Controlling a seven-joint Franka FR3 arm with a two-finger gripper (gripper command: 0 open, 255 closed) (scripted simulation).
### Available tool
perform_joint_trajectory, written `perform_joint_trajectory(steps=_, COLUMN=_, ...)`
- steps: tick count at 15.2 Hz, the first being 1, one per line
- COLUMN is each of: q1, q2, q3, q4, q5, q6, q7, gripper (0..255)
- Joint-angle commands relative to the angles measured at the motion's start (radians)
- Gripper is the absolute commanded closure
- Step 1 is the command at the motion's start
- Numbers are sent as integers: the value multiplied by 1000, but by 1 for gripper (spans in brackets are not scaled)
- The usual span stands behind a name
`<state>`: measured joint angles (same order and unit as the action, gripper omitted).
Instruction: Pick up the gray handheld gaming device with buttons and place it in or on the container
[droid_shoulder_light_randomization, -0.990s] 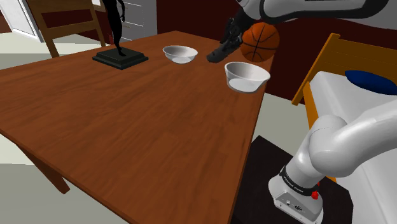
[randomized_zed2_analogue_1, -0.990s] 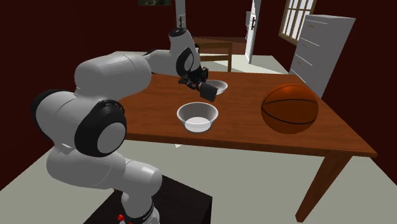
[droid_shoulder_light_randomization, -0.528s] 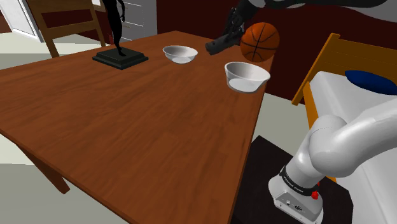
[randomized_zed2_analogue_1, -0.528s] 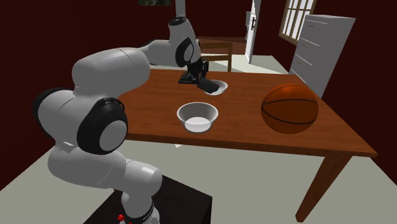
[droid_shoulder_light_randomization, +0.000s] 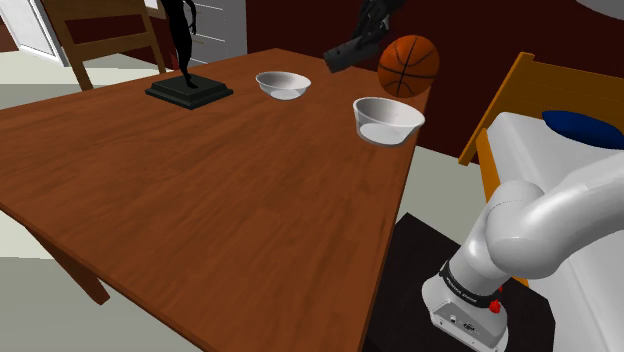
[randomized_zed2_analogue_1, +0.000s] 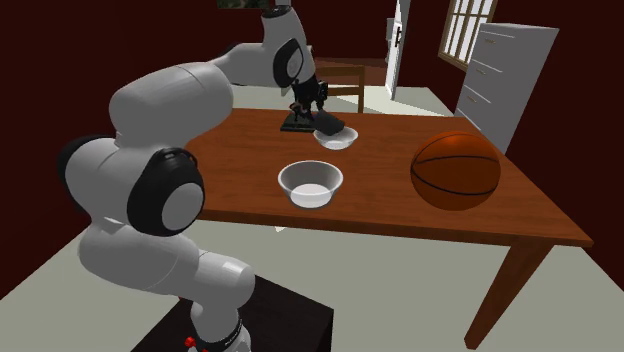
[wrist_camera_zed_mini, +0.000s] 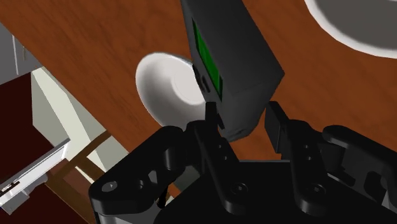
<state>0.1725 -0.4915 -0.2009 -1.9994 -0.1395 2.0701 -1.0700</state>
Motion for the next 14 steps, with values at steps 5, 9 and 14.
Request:
perform_joint_trajectory(steps=5, q1=-9, q2=-95, q3=16, q4=-12, q5=-10, q6=-82, q7=1, gripper=255)
perform_joint_trajectory(steps=9, q1=-23, q2=-225, q3=37, q4=-62, q5=-19, q6=-164, q7=5, gripper=255)
perform_joint_trajectory(steps=14, q1=-37, q2=-350, q3=56, q4=-108, q5=-23, q6=-243, q7=5, gripper=255)
